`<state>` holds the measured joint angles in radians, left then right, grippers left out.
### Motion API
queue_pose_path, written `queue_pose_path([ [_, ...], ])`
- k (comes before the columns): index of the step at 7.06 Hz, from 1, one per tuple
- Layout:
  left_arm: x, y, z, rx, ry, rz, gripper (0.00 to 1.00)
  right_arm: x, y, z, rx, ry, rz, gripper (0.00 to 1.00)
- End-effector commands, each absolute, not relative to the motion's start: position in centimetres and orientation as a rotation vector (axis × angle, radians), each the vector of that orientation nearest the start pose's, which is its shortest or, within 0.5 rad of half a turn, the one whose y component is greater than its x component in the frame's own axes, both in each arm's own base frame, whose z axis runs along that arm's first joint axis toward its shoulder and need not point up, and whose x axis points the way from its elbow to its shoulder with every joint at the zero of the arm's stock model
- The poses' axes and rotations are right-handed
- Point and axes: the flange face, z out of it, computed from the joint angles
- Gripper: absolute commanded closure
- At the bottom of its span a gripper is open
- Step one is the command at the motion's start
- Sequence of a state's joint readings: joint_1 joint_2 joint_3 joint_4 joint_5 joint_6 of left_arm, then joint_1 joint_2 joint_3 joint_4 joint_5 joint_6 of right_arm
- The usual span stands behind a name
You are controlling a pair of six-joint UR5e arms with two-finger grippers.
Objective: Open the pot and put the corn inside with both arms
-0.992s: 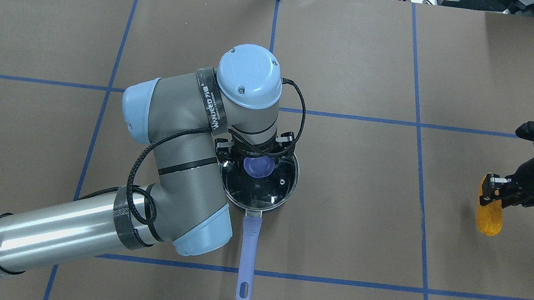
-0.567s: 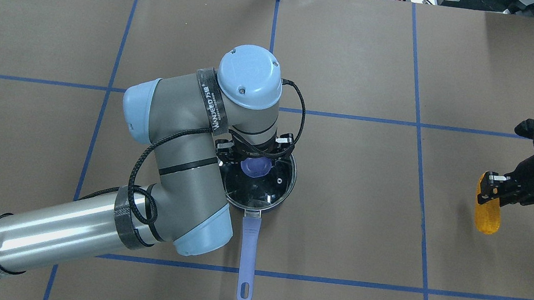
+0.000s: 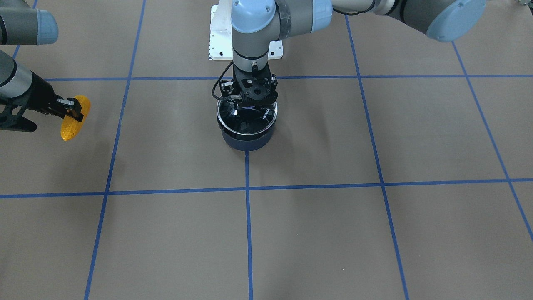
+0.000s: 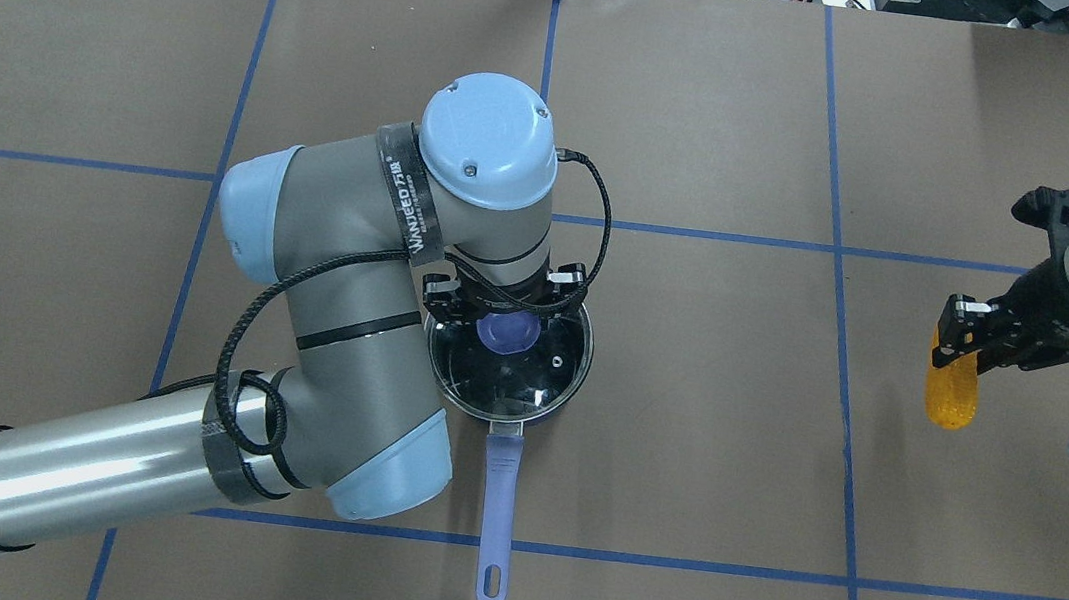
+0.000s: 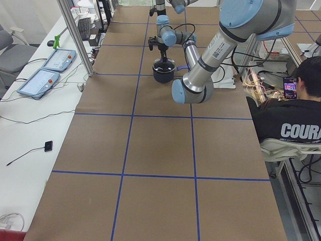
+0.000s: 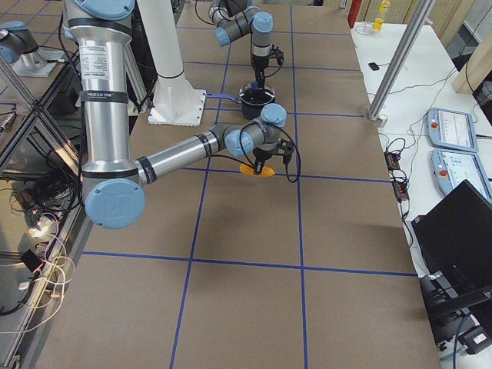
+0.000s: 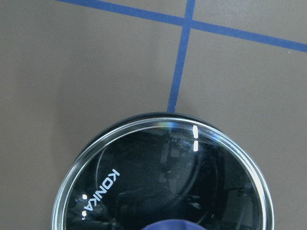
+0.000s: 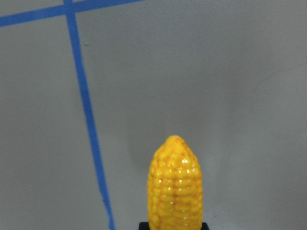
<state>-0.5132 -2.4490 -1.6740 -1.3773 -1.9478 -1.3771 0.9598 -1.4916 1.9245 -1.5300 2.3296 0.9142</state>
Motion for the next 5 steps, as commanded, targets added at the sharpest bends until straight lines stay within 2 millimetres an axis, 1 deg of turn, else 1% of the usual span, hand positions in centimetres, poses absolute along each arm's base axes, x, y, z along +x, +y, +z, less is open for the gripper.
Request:
queue_pose_path([
  [1, 47.2, -39.8, 15.4, 0.005, 0.857, -0.046, 0.65, -27.2, -49.3, 33.2, -0.226, -0.815, 0.118, 0.72],
  [2, 43.1, -40.0, 18.0, 0.052, 0.849, -0.004, 0.65, -29.0, -49.7, 28.6, -0.233, -0.811, 0.11, 0.72],
  [3, 40.7, -41.2, 20.7, 0.067, 0.825, 0.036, 0.65, -31.7, -49.1, 25.4, -0.248, -0.831, 0.104, 0.73],
  [4, 37.6, -42.7, 23.8, 0.046, 0.82, 0.08, 0.65, -34.2, -48.6, 22.0, -0.254, -0.849, 0.12, 0.73],
  [5, 34.7, -43.7, 27.2, 0.071, 0.803, 0.108, 0.65, -36.2, -48.0, 19.4, -0.264, -0.862, 0.128, 0.73],
])
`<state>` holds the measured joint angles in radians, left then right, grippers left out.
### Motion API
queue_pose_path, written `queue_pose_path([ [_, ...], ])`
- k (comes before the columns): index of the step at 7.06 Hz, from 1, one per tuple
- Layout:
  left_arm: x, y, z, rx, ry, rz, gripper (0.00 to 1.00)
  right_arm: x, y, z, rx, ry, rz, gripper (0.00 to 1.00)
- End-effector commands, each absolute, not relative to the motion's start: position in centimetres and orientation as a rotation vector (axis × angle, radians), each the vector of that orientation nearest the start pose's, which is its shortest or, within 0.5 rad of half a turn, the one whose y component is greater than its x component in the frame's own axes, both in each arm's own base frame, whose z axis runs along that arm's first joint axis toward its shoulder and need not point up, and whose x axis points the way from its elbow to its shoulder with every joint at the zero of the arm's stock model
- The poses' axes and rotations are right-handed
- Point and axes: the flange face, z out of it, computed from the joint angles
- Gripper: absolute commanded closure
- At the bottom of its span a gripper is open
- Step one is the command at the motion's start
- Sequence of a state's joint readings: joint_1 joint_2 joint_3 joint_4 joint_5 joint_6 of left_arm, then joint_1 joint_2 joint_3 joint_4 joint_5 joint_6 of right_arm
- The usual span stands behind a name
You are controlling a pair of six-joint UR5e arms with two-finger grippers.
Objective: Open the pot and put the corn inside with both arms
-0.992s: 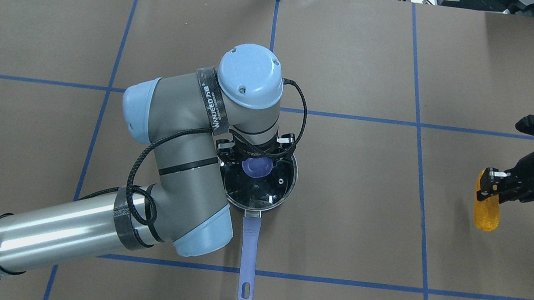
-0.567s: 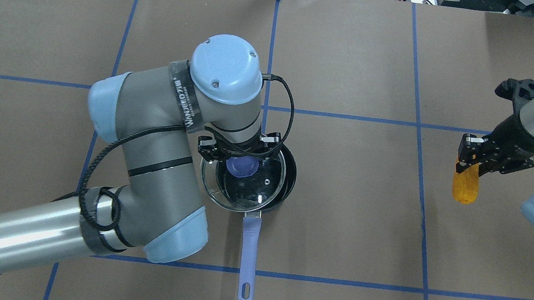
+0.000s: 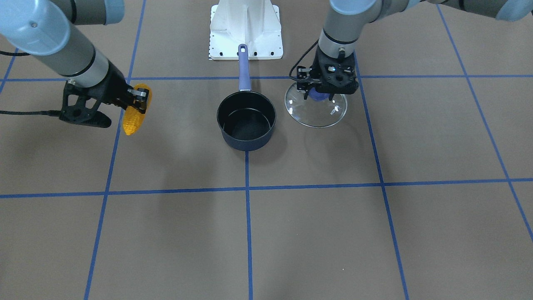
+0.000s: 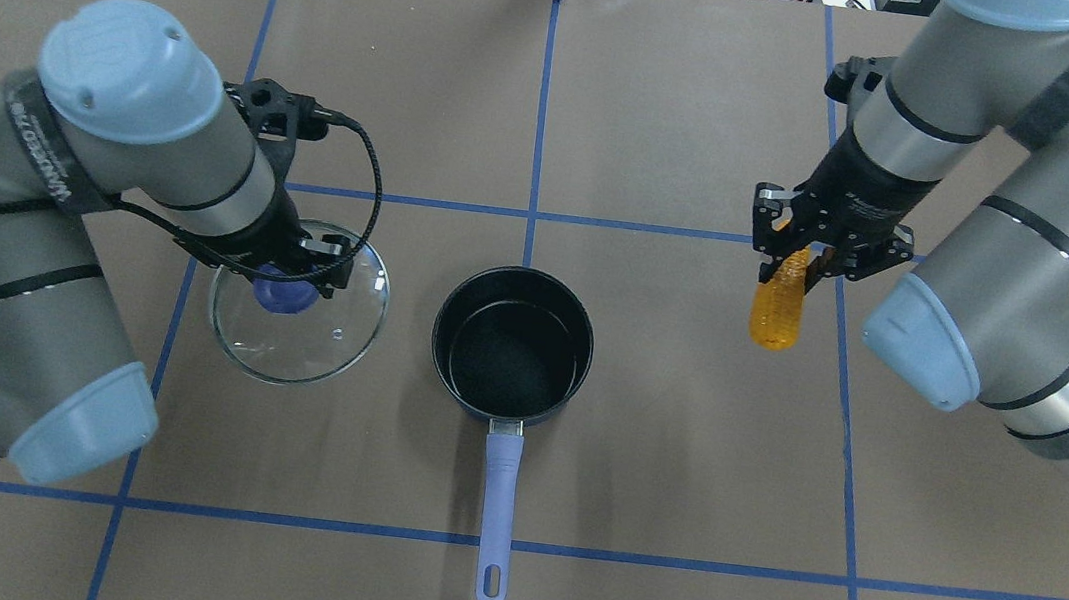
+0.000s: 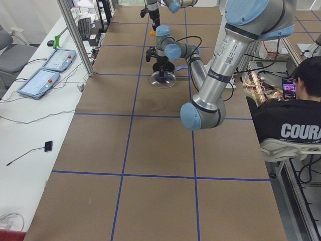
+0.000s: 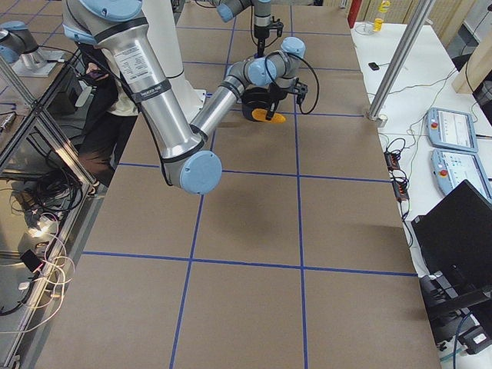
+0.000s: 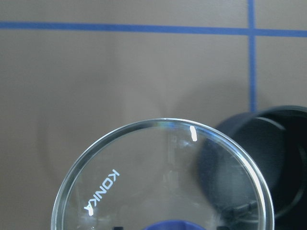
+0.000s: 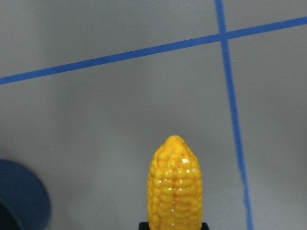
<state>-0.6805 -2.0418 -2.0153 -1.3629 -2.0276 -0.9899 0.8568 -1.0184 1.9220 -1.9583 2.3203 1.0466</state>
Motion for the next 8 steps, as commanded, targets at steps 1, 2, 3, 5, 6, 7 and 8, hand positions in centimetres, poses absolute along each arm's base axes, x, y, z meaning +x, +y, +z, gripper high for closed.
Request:
queue_pose_path([
  [1, 32.8, -44.0, 31.0, 0.098, 0.823, 0.119, 0.66, -39.1, -47.3, 16.9, -0.257, -0.854, 0.135, 0.73],
  [2, 30.4, -44.3, 34.5, 0.094, 0.845, 0.143, 0.66, -41.5, -46.7, 15.0, -0.236, -0.844, 0.131, 0.72],
  [3, 27.7, -44.6, 37.4, 0.078, 0.84, 0.175, 0.66, -43.9, -46.6, 13.4, -0.221, -0.834, 0.12, 0.72],
  [5, 23.1, -44.8, 41.3, 0.077, 0.824, 0.229, 0.66, -49.2, -47.4, 11.8, -0.212, -0.85, 0.082, 0.71],
  [6, 22.5, -44.2, 42.3, 0.073, 0.823, 0.229, 0.66, -51.7, -48.1, 12.4, -0.196, -0.872, 0.084, 0.71],
  [7, 21.7, -43.1, 44.4, 0.098, 0.833, 0.252, 0.66, -53.4, -48.4, 12.6, -0.186, -0.866, 0.077, 0.71],
  [8, 21.7, -42.9, 45.6, 0.101, 0.834, 0.253, 0.66, -54.4, -48.3, 12.7, -0.183, -0.852, 0.073, 0.71],
])
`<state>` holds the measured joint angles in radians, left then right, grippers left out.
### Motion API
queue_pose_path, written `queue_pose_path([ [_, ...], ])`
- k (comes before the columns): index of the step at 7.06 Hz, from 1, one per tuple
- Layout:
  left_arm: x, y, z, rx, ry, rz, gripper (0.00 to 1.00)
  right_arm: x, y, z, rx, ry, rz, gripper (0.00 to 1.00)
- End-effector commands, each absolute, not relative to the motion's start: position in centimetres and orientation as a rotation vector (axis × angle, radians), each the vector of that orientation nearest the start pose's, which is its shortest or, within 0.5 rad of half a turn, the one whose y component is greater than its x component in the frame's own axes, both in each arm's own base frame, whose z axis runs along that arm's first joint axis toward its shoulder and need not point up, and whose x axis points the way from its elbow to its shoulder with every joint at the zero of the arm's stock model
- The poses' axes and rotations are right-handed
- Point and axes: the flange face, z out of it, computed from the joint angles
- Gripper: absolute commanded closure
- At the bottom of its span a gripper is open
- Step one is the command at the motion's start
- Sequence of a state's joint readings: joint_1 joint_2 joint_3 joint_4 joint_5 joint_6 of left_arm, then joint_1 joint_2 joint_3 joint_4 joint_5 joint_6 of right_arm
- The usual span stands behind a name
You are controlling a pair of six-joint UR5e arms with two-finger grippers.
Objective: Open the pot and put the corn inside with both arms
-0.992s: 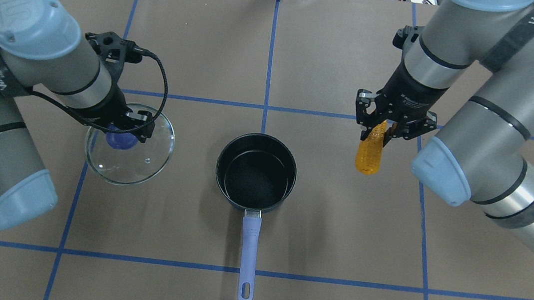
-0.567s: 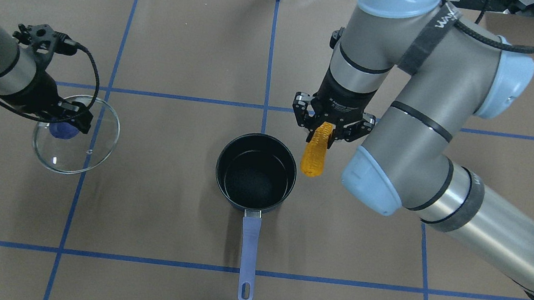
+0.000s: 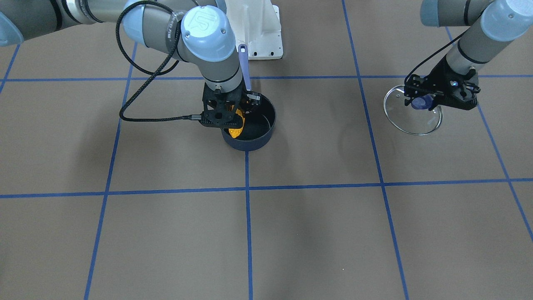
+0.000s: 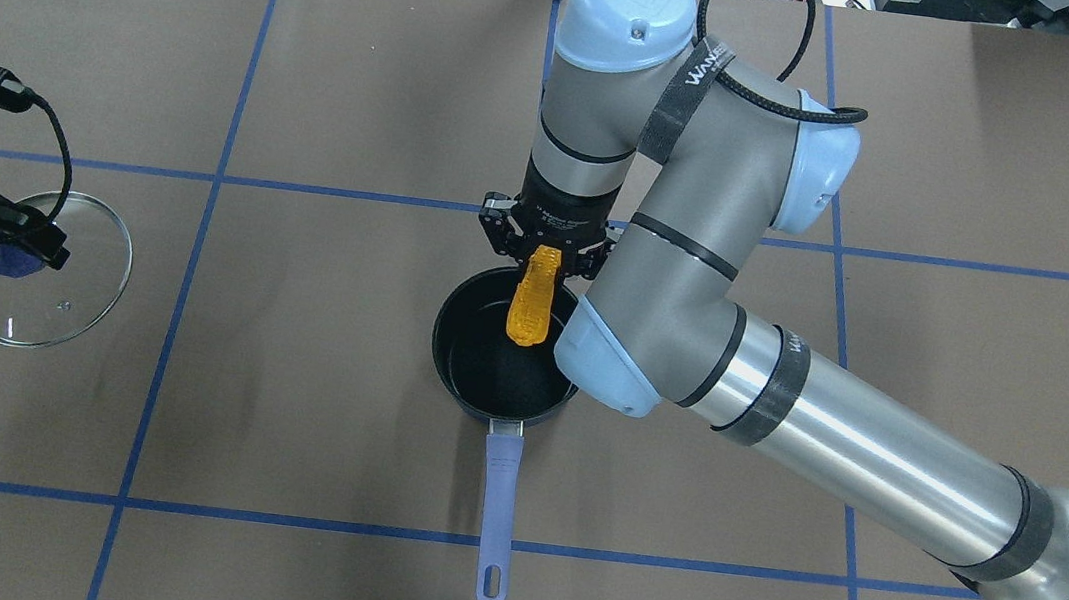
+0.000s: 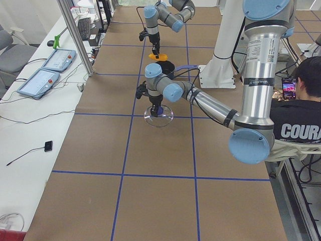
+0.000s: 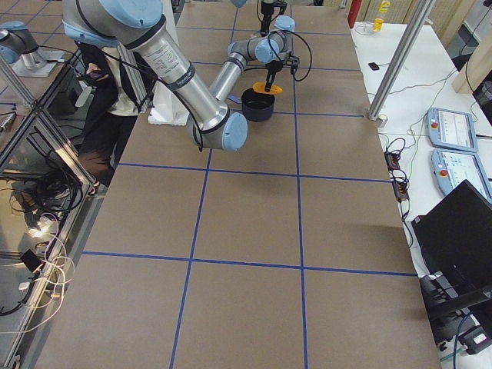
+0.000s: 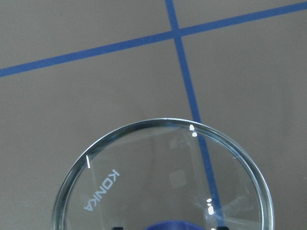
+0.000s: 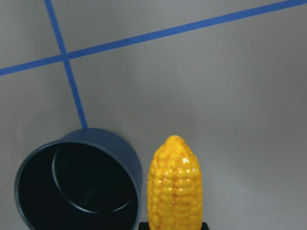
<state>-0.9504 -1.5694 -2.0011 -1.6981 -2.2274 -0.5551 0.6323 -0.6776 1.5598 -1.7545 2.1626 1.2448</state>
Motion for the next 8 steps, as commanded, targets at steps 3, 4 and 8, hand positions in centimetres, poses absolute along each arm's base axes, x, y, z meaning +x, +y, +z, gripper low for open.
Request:
queue_pose_path([
  [3, 22.2, -43.7, 46.5, 0.088, 0.825, 0.247, 0.66, -57.0, -46.4, 13.2, -0.153, -0.856, 0.04, 0.67],
  [4, 22.3, -43.9, 47.0, 0.081, 0.82, 0.246, 0.66, -57.4, -45.9, 13.4, -0.158, -0.854, 0.032, 0.66],
  [8, 22.1, -43.8, 48.7, 0.095, 0.821, 0.271, 0.66, -47.5, -50.5, 14.1, -0.065, -0.914, 0.062, 0.0],
])
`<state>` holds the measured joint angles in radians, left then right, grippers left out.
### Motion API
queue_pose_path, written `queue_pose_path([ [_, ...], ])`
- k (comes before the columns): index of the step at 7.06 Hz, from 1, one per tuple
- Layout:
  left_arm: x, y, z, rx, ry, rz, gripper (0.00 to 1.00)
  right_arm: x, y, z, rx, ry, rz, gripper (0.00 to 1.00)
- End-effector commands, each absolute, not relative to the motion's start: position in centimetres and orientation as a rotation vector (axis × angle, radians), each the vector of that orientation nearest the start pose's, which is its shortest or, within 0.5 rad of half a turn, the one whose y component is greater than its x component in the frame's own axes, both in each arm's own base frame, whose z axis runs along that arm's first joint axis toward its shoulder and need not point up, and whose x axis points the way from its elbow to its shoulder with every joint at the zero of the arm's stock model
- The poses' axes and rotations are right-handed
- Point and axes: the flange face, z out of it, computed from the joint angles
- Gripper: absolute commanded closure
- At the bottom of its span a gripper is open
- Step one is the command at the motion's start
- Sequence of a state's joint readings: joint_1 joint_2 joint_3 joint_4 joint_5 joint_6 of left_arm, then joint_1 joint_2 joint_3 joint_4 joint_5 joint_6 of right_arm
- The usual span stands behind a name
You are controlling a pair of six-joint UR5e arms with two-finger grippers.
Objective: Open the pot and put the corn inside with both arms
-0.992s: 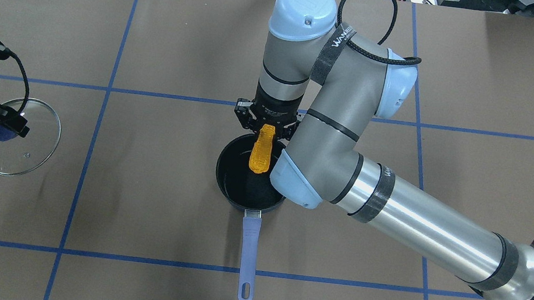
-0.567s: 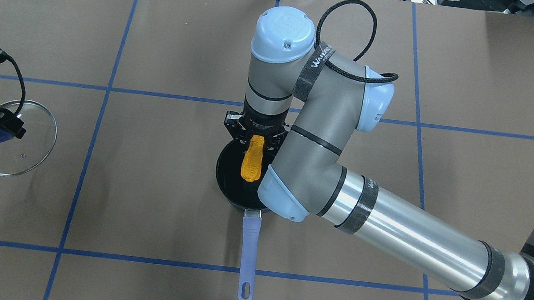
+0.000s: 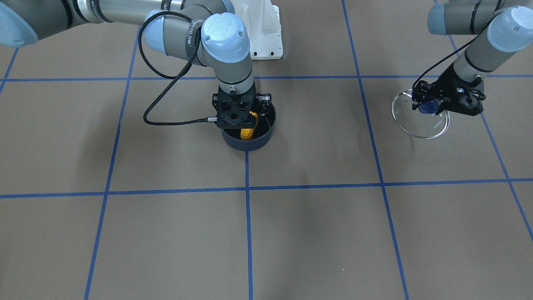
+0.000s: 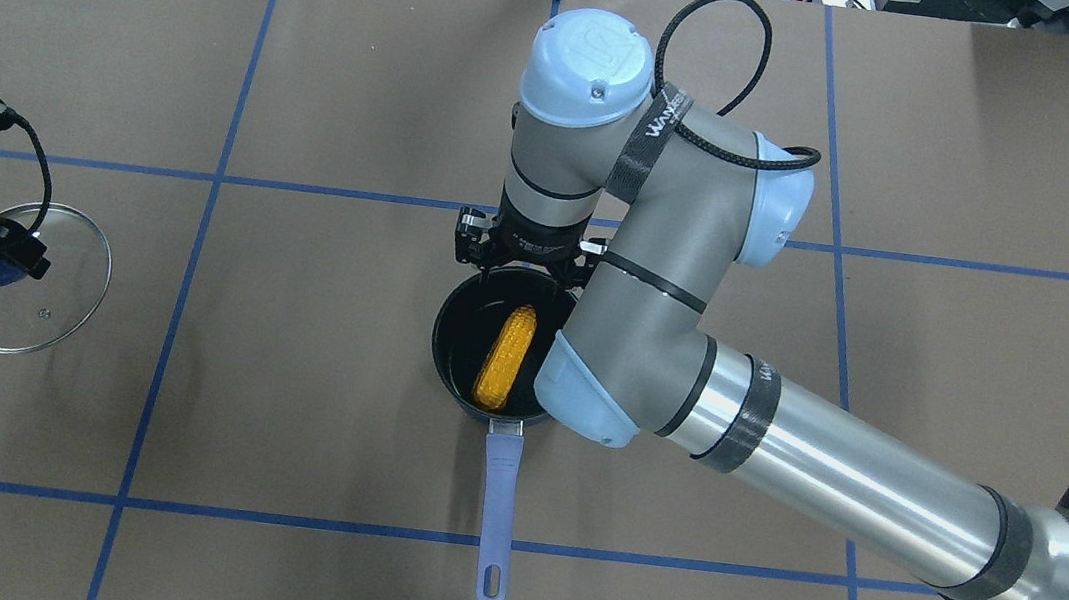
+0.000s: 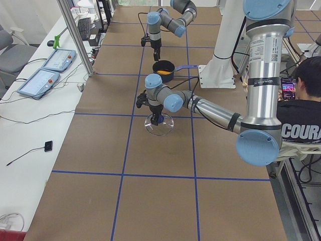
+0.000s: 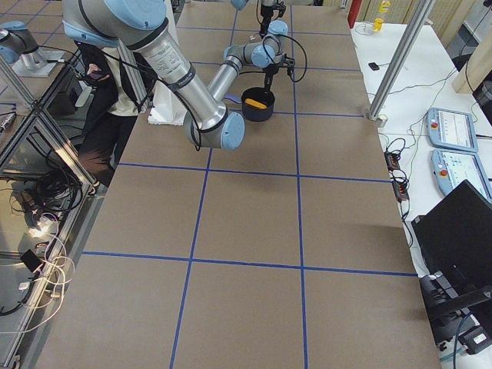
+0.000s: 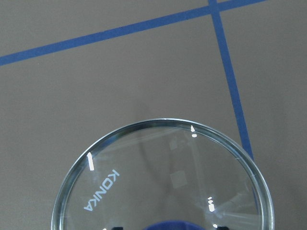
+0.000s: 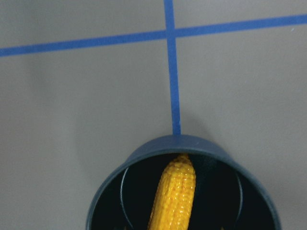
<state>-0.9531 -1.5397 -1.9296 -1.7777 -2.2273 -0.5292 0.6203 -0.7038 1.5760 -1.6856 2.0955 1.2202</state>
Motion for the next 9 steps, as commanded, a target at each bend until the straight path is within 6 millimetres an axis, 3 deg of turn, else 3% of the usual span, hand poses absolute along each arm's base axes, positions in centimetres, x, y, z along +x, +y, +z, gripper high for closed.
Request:
queue_pose_path([
  [1, 22.4, -44.1, 50.0, 0.102, 0.825, 0.275, 0.66, -42.7, -53.6, 17.6, -0.072, -0.922, 0.026, 0.0],
  [3, 21.8, -43.7, 52.5, 0.116, 0.829, 0.281, 0.66, -35.8, -56.2, 23.6, -0.021, -0.888, 0.015, 0.0],
  [6, 21.2, -44.3, 54.5, 0.115, 0.811, 0.302, 0.66, -24.3, -60.2, 32.2, 0.072, -0.844, -0.095, 0.0],
  [8, 21.0, -44.7, 55.9, 0.11, 0.801, 0.307, 0.66, -18.7, -60.7, 36.4, 0.087, -0.849, -0.134, 0.0],
  [9, 21.2, -44.8, 56.9, 0.117, 0.807, 0.31, 0.66, -17.6, -60.4, 38.2, 0.091, -0.855, -0.188, 0.0],
])
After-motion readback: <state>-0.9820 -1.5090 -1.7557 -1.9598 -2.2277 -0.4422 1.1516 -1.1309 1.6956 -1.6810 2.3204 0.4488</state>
